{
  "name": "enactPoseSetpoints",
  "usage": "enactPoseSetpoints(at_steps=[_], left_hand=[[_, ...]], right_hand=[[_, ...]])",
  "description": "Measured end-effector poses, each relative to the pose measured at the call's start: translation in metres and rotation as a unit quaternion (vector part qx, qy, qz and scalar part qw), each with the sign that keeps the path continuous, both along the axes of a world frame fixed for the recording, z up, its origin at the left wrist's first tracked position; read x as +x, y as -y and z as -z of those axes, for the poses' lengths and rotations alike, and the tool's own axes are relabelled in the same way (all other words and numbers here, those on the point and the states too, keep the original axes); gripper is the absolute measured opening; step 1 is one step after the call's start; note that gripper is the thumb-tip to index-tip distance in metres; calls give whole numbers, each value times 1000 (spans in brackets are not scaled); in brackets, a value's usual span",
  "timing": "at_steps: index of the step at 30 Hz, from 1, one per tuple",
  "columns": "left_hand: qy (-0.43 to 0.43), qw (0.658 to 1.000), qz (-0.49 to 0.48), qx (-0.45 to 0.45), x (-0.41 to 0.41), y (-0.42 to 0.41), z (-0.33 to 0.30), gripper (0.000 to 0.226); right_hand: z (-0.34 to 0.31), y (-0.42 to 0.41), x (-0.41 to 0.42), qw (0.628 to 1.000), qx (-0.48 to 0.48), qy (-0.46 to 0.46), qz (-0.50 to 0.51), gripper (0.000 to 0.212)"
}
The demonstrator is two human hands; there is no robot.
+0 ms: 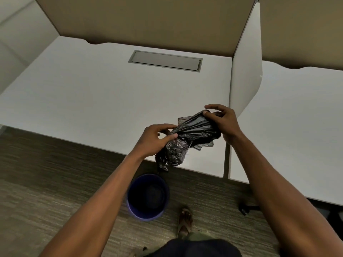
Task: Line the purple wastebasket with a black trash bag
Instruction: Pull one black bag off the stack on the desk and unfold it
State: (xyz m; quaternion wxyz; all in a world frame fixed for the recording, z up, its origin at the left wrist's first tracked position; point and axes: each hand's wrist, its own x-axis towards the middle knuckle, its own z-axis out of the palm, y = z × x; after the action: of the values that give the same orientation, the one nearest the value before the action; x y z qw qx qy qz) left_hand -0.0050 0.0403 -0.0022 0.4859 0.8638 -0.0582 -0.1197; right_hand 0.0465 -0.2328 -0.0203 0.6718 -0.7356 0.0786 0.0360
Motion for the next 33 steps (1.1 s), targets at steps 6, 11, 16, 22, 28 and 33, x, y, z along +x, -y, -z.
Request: enactPoseSetpoints(at_steps=[6,11,16,22,28,33], left_hand=[[-86,991,12,-106,-8,-24,-38,35],[-143,963,-153,-169,-20,-42,-44,28],[-214,915,-257,-223,-33,-59,-31,28],[-246,920,-222,-211,-41,-65,-30,52],[-228,920,-129,-291,-74,-100,-19,96],[-168,957,-39,-233,-95,-140,-23,69]], right_hand=[[-9,-20,2,993,45,-36,-105,55],[-28,-44,-35,994,-41,101,-29,52],[-45,-84,-92,922,-239,268,-145,71],[-50,-107,-99,946,-198,228,-116,29],[-52,-107,-93,995,83,24,44,18],[-51,-99,-85,952,253,-107,133,20]])
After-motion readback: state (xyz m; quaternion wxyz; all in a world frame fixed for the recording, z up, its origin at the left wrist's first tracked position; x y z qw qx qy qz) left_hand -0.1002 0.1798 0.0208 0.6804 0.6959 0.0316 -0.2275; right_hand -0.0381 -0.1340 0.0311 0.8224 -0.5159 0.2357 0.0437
